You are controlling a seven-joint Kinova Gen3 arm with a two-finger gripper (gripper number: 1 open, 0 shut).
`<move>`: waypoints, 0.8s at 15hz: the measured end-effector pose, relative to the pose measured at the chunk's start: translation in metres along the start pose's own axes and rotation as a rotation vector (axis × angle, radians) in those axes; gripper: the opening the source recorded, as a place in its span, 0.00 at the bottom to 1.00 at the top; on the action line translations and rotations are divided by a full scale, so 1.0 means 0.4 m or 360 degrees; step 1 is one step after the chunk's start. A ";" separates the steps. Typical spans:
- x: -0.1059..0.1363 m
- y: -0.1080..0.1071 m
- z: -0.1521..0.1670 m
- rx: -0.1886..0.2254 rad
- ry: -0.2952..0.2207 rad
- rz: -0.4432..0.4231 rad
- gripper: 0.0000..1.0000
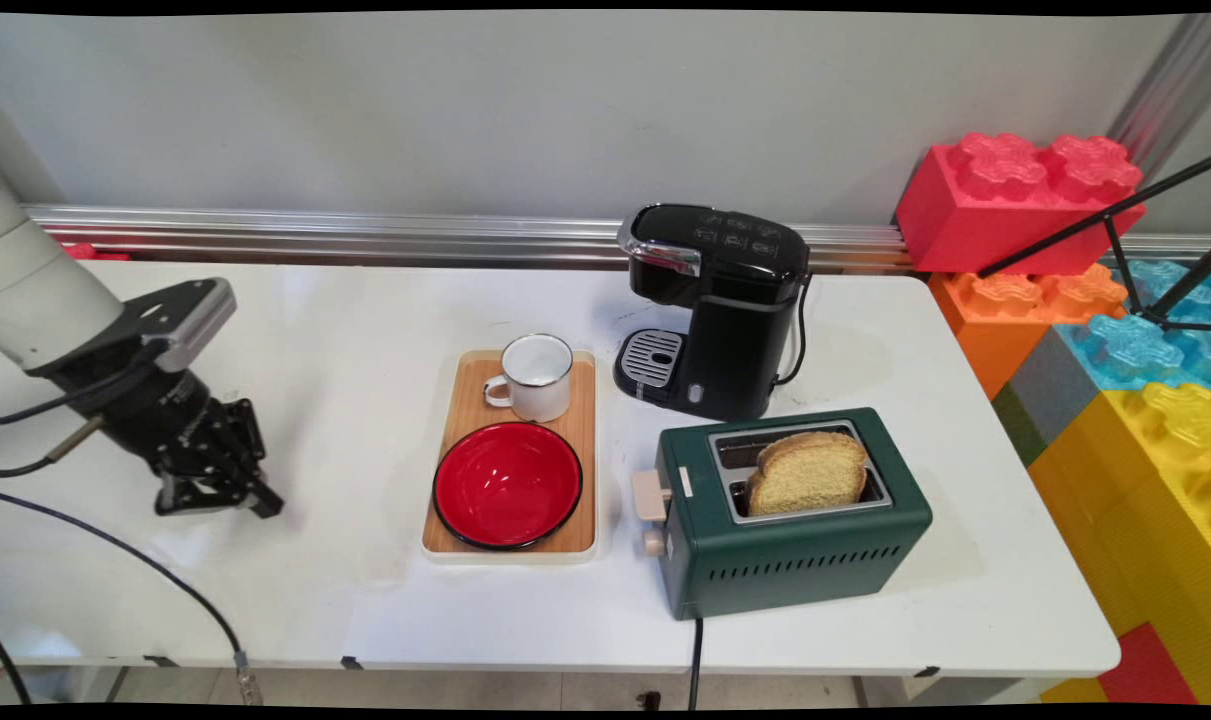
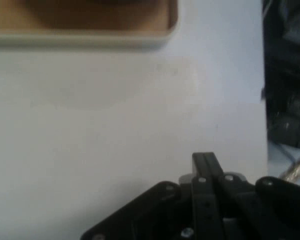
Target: Press the toaster switch
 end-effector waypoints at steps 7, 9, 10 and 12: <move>0.151 0.003 0.021 -0.0032 0.0349 -0.0112 0.00; 0.193 0.003 0.026 -0.0037 0.0425 -0.0129 0.00; 0.220 0.003 0.029 -0.0041 0.0476 -0.0137 0.00; 0.264 0.004 0.035 -0.0049 0.0550 -0.0144 0.00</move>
